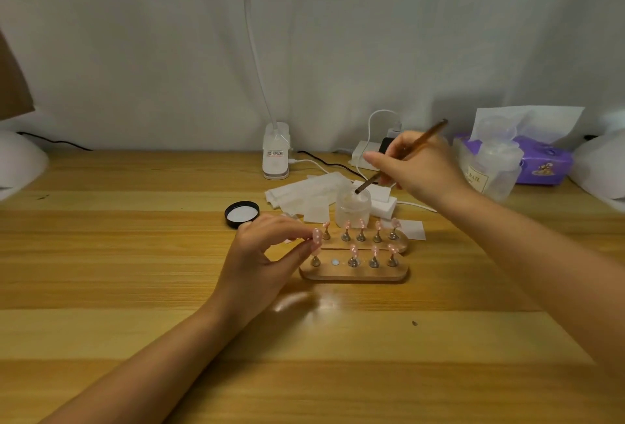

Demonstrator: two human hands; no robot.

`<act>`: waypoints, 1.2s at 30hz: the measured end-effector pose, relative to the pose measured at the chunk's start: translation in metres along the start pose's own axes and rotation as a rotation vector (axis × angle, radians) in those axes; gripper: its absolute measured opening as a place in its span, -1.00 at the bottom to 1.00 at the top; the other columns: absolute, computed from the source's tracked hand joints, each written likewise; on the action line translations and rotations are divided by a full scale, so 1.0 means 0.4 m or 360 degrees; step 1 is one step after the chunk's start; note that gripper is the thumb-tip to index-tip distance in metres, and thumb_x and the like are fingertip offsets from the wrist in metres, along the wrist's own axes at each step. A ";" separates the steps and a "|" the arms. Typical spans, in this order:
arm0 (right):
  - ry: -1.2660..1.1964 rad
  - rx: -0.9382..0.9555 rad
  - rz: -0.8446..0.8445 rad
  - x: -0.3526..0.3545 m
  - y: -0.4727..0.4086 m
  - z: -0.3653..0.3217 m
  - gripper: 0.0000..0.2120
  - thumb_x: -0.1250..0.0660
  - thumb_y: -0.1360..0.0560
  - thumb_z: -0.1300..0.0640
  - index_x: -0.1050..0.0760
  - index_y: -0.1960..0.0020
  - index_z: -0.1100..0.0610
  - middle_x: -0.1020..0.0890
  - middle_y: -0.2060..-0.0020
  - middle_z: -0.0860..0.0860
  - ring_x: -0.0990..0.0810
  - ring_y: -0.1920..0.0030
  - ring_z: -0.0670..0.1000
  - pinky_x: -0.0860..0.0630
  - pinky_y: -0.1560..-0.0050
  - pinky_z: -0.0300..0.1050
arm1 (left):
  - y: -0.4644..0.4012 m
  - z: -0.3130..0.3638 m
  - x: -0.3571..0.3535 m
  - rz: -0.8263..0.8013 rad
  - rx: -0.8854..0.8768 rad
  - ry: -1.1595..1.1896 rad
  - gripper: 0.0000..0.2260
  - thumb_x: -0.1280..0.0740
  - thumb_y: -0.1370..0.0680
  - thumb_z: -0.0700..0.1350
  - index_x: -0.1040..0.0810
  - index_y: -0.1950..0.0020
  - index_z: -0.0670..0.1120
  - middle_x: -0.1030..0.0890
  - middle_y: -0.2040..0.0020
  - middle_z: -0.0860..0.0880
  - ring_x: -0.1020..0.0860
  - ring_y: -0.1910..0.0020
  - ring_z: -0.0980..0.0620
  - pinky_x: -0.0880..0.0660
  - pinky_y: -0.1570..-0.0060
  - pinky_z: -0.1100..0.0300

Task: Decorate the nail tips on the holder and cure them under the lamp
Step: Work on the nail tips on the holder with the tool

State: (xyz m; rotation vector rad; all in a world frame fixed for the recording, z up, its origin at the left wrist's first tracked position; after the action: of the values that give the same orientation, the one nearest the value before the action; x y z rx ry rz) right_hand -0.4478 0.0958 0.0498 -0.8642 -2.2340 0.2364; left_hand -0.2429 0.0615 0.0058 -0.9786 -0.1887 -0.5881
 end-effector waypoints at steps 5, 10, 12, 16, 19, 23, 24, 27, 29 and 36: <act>0.0326 -0.0031 -0.0222 -0.084 -0.029 0.021 -0.70 -0.42 -0.40 -0.04 -0.42 0.36 0.09 -0.55 0.43 -0.01 -0.57 0.33 -0.04 -0.52 0.22 -0.11 | 0.000 -0.007 -0.001 0.0000 0.0052 0.0024 -0.85 -0.37 -0.40 -0.15 -0.58 0.05 -0.01 -0.62 0.17 0.10 -0.56 0.13 0.13 -0.48 0.13 0.09; 0.0243 -0.0050 -0.0173 -0.086 -0.045 0.011 -0.75 -0.42 -0.41 0.05 -0.43 0.35 0.11 -0.56 0.38 0.06 -0.60 0.23 0.09 -0.58 0.07 0.04 | -0.001 -0.010 -0.001 0.0005 0.0083 0.0040 -0.85 -0.37 -0.40 -0.14 -0.58 0.05 -0.01 -0.63 0.17 0.10 -0.56 0.12 0.13 -0.48 0.11 0.07; 0.0144 -0.0041 -0.0088 -0.063 -0.054 0.002 -0.76 -0.40 -0.41 0.10 -0.44 0.38 0.11 -0.55 0.44 0.03 -0.58 0.31 0.05 -0.58 0.13 0.01 | 0.001 -0.010 -0.002 -0.0003 0.0081 0.0036 -0.86 -0.40 -0.41 -0.13 -0.58 0.04 -0.01 -0.62 0.16 0.09 -0.56 0.11 0.11 -0.49 0.10 0.01; -0.0122 -0.0156 0.0068 -0.018 -0.056 0.028 -0.73 -0.40 -0.43 0.16 -0.41 0.39 0.11 -0.52 0.49 -0.01 -0.53 0.50 -0.14 -0.52 0.34 -0.22 | 0.001 -0.014 -0.003 -0.0008 0.0125 0.0081 -0.83 -0.35 -0.39 -0.12 -0.59 0.03 -0.03 -0.63 0.13 0.05 -0.57 0.08 0.07 -0.50 0.04 -0.14; -0.0264 -0.0319 0.0122 0.003 -0.040 0.068 -0.75 -0.39 -0.44 0.17 -0.42 0.37 0.12 -0.51 0.47 0.00 -0.51 0.54 -0.18 -0.45 0.45 -0.36 | 0.001 -0.012 -0.005 -0.0021 0.0107 0.0097 -0.84 -0.37 -0.39 -0.15 -0.59 0.05 -0.01 -0.63 0.14 0.07 -0.58 0.09 0.11 -0.50 0.05 -0.04; -0.0341 -0.0477 0.0162 0.023 -0.020 0.109 -0.77 -0.36 -0.46 0.14 -0.42 0.34 0.09 -0.51 0.44 -0.01 -0.45 0.49 -0.18 -0.33 0.50 -0.39 | 0.001 -0.011 -0.007 -0.0039 0.0112 0.0105 -0.86 -0.37 -0.39 -0.14 -0.59 0.06 -0.01 -0.64 0.14 0.07 -0.58 0.10 0.12 -0.51 0.07 0.03; -0.0354 -0.0505 0.0165 0.025 -0.016 0.117 -0.78 -0.36 -0.47 0.13 -0.41 0.33 0.09 -0.50 0.43 -0.01 -0.44 0.49 -0.17 -0.32 0.48 -0.37 | 0.002 -0.011 -0.008 -0.0044 0.0115 0.0101 -0.86 -0.37 -0.39 -0.14 -0.59 0.07 -0.01 -0.64 0.15 0.07 -0.59 0.11 0.12 -0.51 0.08 0.02; -0.0338 -0.0517 0.0162 0.031 -0.009 0.128 -0.78 -0.35 -0.48 0.12 -0.41 0.32 0.09 -0.49 0.44 -0.01 -0.43 0.48 -0.16 -0.31 0.43 -0.34 | 0.003 -0.012 -0.009 -0.0060 0.0133 0.0094 -0.86 -0.37 -0.38 -0.13 -0.60 0.07 -0.02 -0.64 0.15 0.07 -0.59 0.12 0.12 -0.51 0.09 0.01; -0.0318 -0.0503 0.0171 0.038 -0.003 0.131 -0.77 -0.35 -0.48 0.12 -0.41 0.32 0.09 -0.49 0.45 -0.01 -0.44 0.45 -0.14 -0.33 0.39 -0.30 | 0.003 -0.013 -0.008 -0.0067 0.0144 0.0090 -0.85 -0.37 -0.38 -0.12 -0.60 0.06 0.00 -0.64 0.14 0.09 -0.58 0.11 0.15 -0.51 0.08 0.04; -0.0486 -0.0440 0.0424 0.093 0.033 0.126 -0.77 -0.32 -0.50 0.06 -0.43 0.31 0.08 -0.51 0.46 -0.01 -0.49 0.39 -0.11 -0.46 0.21 -0.21 | 0.002 -0.011 -0.007 -0.0054 0.0113 0.0060 -0.87 -0.38 -0.39 -0.13 -0.60 0.08 -0.01 -0.63 0.16 0.10 -0.57 0.13 0.17 -0.51 0.09 -0.04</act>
State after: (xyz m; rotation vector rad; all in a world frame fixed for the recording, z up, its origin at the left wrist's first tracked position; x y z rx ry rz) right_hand -0.4947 0.1340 0.0288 -1.3561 -2.4661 0.1955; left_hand -0.2452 0.0592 0.0016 -0.8964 -0.1920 -0.6267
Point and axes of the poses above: each hand's wrist, its own y-axis away from the middle knuckle, its own x-axis out of the back of the hand, z = x × y, the point moved 8 cm from there along -y, towards the middle knuckle
